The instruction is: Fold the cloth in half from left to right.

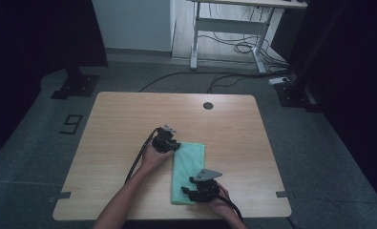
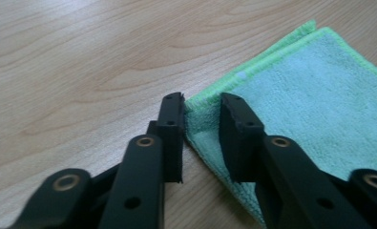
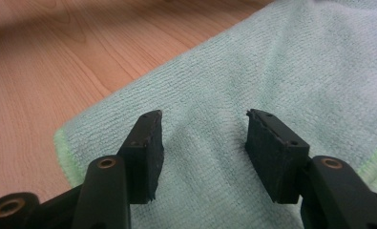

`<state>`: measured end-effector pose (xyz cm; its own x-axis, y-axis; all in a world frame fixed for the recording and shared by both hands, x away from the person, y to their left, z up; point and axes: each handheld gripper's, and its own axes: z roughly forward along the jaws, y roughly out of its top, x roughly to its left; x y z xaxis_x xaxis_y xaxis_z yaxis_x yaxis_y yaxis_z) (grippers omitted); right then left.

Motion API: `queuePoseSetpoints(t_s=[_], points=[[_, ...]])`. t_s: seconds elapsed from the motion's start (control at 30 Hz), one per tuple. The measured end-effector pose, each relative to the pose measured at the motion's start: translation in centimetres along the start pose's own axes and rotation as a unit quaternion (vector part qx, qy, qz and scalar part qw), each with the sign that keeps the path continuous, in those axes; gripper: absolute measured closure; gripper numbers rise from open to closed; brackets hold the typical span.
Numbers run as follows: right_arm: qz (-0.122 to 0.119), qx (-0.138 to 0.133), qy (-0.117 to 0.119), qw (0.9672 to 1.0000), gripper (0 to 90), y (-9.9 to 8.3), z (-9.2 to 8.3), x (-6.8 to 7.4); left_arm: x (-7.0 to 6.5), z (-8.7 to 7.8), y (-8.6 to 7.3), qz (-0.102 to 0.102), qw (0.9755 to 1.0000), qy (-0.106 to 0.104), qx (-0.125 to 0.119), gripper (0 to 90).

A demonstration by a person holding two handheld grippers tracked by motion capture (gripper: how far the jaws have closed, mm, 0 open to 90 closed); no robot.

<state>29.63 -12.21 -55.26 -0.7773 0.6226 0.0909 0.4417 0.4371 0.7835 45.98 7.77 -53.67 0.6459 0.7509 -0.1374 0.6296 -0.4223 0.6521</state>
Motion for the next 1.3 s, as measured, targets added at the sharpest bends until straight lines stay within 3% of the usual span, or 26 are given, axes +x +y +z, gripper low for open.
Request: queuePoseSetpoints(t_s=[0.43, 0.63, 0.87, 0.97, 1.03, 1.07, 1.2, 1.3], points=[[0.001, -0.001, 0.003, 1.0, 47.8, 0.0, 0.0, -0.2, -0.1, -0.2, -0.4, 0.002, 0.9997, -0.017, -0.018, 85.4], [0.003, -0.001, 0.002, 1.0, 48.3, 0.0, 0.0, -0.2, -0.3, -1.2, -0.3, 0.003, 0.9988, -0.034, -0.036, 86.5], [0.013, -0.015, 0.005, 0.9998, 47.0, 0.0, -0.2, -0.3, -1.1, -2.5, 0.1, 0.017, 0.9976, -0.038, -0.055, 86.6], [0.026, -0.036, 0.009, 0.999, 46.8, 0.4, -1.0, -0.9, -1.0, -2.5, 0.1, 0.016, 0.9978, -0.038, -0.052, 86.6], [0.029, -0.045, -0.002, 0.9986, 46.6, 0.7, -1.7, -1.5, -0.9, -2.4, 0.1, 0.014, 0.9977, -0.04, -0.052, 86.6], [0.037, -0.053, -0.013, 0.9978, 46.4, 1.0, -2.2, -2.5, -0.9, -2.4, 0.1, 0.013, 0.9977, -0.04, -0.053, 86.6], [0.053, -0.057, -0.035, 0.9963, 45.8, 1.8, -2.6, -4.8, -0.8, -2.3, 0.1, 0.011, 0.9978, -0.04, -0.051, 86.6], [0.055, -0.058, -0.045, 0.9958, 45.4, 2.2, -2.7, -5.6, -0.7, -2.3, 0.1, 0.011, 0.9978, -0.04, -0.052, 86.6]])
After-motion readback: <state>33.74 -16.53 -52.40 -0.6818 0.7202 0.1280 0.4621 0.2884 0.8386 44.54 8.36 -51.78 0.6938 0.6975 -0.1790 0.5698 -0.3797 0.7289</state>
